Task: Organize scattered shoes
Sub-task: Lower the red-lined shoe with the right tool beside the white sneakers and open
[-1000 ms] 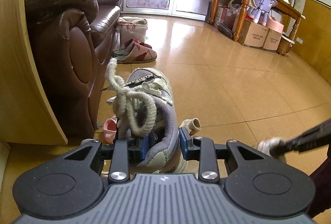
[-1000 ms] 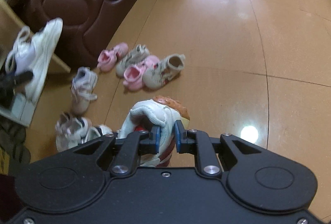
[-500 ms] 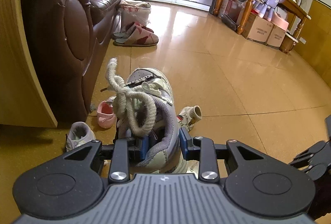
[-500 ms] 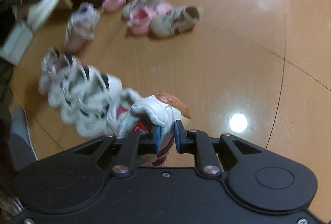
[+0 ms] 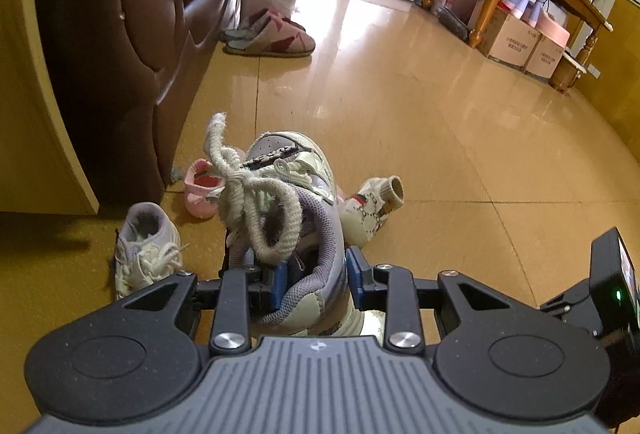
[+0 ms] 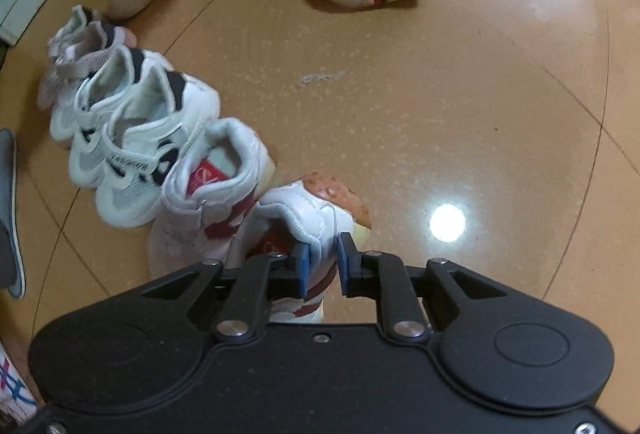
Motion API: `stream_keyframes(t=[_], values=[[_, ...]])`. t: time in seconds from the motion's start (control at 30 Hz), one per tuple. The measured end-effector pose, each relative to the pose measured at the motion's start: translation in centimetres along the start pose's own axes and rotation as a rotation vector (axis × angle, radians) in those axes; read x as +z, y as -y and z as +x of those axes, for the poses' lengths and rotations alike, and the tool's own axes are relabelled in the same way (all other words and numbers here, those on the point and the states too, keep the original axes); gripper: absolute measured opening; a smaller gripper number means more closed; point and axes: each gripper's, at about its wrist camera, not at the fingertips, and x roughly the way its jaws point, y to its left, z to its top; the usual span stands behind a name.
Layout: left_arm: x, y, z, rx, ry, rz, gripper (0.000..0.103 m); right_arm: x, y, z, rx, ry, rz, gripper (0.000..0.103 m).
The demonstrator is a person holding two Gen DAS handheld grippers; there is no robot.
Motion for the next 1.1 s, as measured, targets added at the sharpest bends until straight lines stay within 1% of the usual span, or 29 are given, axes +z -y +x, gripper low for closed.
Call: stream_keyframes(t=[0.17, 0.23, 0.27, 0.33, 0.4, 0.43, 0.53, 0.6, 0.67, 0.73, 0.8, 0.97, 1.03, 1.1], values=[[-0.2, -0.1, 1.1, 0.002, -0.018, -0.004, 0.029, 0.6, 1.2, 1.5, 0.088, 0.017, 0.138, 0.016], [-0.4, -0.4, 1.7, 0.014, -0.035, -0.013, 0.03, 0.9, 1.7, 2.1, 0.124, 0.024, 0.194, 0.029], [-0.5, -0.5, 1.8, 0.017, -0.041, -0.018, 0.03, 1.0, 1.9, 2.4, 0.142, 0.028, 0.222, 0.037], [-0.7, -0.9, 2.2, 0.03, -0.058, -0.058, 0.03, 1.2, 1.7, 2.6, 0.139, 0.011, 0.237, 0.04], [-1.0, -1.2, 2.6, 0.04, -0.076, -0.097, 0.03, 1.2, 1.8, 2.6, 0.146, 0.001, 0.268, 0.052], [-1.1, -1.4, 2.8, 0.045, -0.085, -0.114, 0.03, 1.2, 1.8, 2.6, 0.15, -0.003, 0.284, 0.053], [-1.6, -1.6, 3.4, 0.06, -0.104, -0.157, 0.03, 2.1, 1.6, 0.6, 0.127, 0.012, 0.279, 0.054], [-1.9, -1.6, 3.9, 0.071, -0.115, -0.178, 0.03, 2.7, 1.5, -0.8, 0.111, 0.023, 0.274, 0.059], [-2.1, -1.6, 4.4, 0.084, -0.123, -0.198, 0.03, 3.3, 1.4, -2.2, 0.095, 0.033, 0.269, 0.061], [-2.2, -1.6, 5.1, 0.1, -0.131, -0.231, 0.03, 5.2, 0.6, -5.3, 0.083, 0.08, 0.19, 0.064], [-2.2, -1.8, 5.7, 0.114, -0.135, -0.275, 0.03, 6.2, 0.4, -7.2, 0.094, 0.109, 0.16, 0.067], [-1.9, -1.4, 7.5, 0.173, -0.144, -0.335, 0.03, 9.5, -0.2, -15.3, 0.1, 0.193, 0.034, 0.077], [-1.8, -1.2, 8.3, 0.194, -0.147, -0.355, 0.03, 10.3, -0.2, -17.4, 0.081, 0.216, -0.023, 0.08], [-1.9, -1.0, 9.5, 0.207, -0.157, -0.384, 0.031, 10.8, 0.5, -18.1, 0.099, 0.235, -0.006, 0.081]])
